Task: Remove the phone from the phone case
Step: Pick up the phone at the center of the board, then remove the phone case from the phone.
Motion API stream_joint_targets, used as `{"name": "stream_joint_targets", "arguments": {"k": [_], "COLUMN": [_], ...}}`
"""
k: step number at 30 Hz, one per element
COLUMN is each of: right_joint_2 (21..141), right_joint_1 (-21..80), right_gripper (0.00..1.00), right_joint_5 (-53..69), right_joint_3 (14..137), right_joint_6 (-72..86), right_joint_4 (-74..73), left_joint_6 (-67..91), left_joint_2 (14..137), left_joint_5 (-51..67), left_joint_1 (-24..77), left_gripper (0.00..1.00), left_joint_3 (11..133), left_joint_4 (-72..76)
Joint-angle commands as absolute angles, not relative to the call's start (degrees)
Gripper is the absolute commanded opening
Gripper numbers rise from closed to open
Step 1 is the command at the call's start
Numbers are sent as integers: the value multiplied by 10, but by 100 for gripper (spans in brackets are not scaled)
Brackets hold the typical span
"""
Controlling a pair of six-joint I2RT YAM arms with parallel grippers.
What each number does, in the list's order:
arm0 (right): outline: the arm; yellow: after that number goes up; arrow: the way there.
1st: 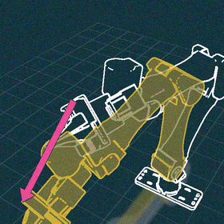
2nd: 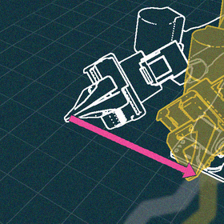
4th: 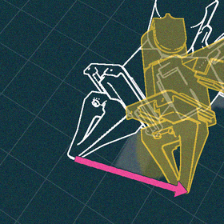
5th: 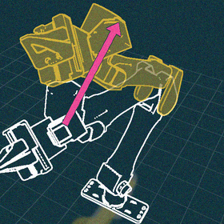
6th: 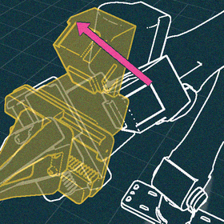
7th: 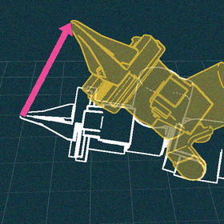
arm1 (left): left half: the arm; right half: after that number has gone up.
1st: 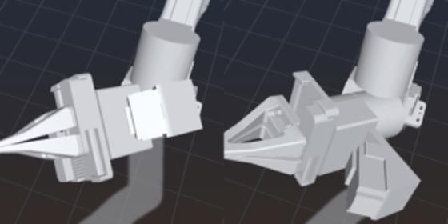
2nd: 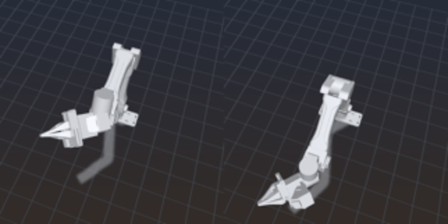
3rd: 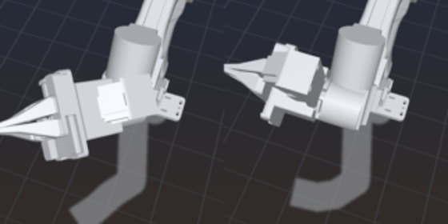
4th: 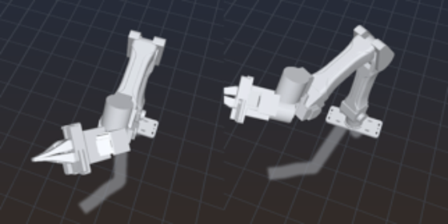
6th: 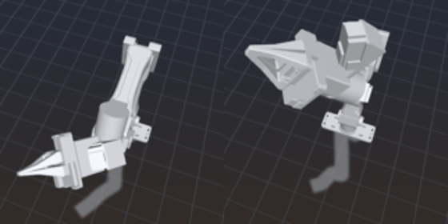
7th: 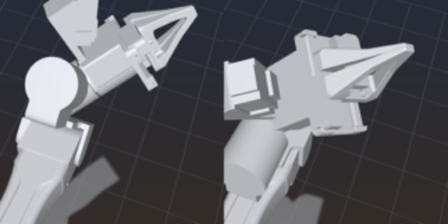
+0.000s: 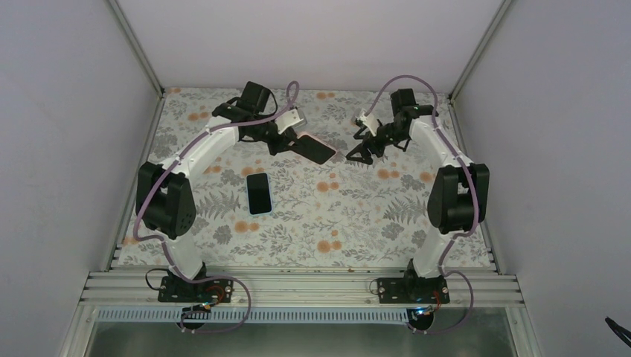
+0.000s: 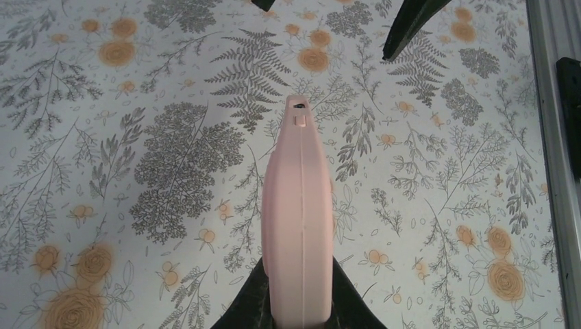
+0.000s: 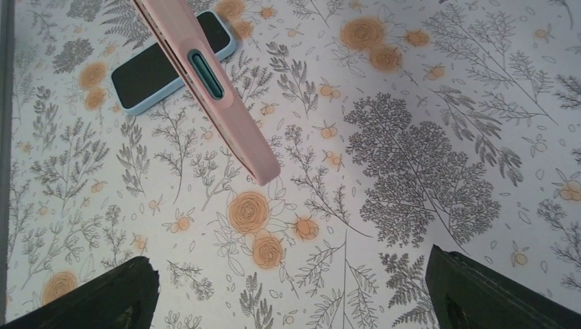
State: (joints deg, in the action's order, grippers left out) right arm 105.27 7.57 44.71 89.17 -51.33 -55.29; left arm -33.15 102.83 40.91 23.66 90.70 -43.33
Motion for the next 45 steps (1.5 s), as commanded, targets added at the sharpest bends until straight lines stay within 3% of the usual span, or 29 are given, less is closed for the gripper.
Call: {"name": "stream_joint_targets", "arguments": {"k": [1, 10, 27, 34, 45], "right_joint_2": [1021, 1048, 1062, 1068, 1059], "right_joint_1": [78, 80, 95, 95, 98], "right_gripper": [100, 92, 91, 86, 86], "right_joint_5": [445, 420, 381, 319, 363], "right_joint_3": [869, 870, 873, 872, 884], "right_joint_6": [-476, -435, -433, -440, -457], "right_joint_4": [-491, -457, -467, -492, -515], "left_joint_6": [-341, -337, -331, -329, -330], "left_joint_2": [1014, 1020, 1026, 1028, 1037], "left_joint_5": [430, 433, 420, 409, 411], "left_joint_1": [240, 266, 278, 277, 277], "left_gripper": [2, 2, 2, 2, 2], "left_joint_3": [914, 942, 956, 957, 962], "left_joint_4": [-393, -410, -409, -404, -403]}}
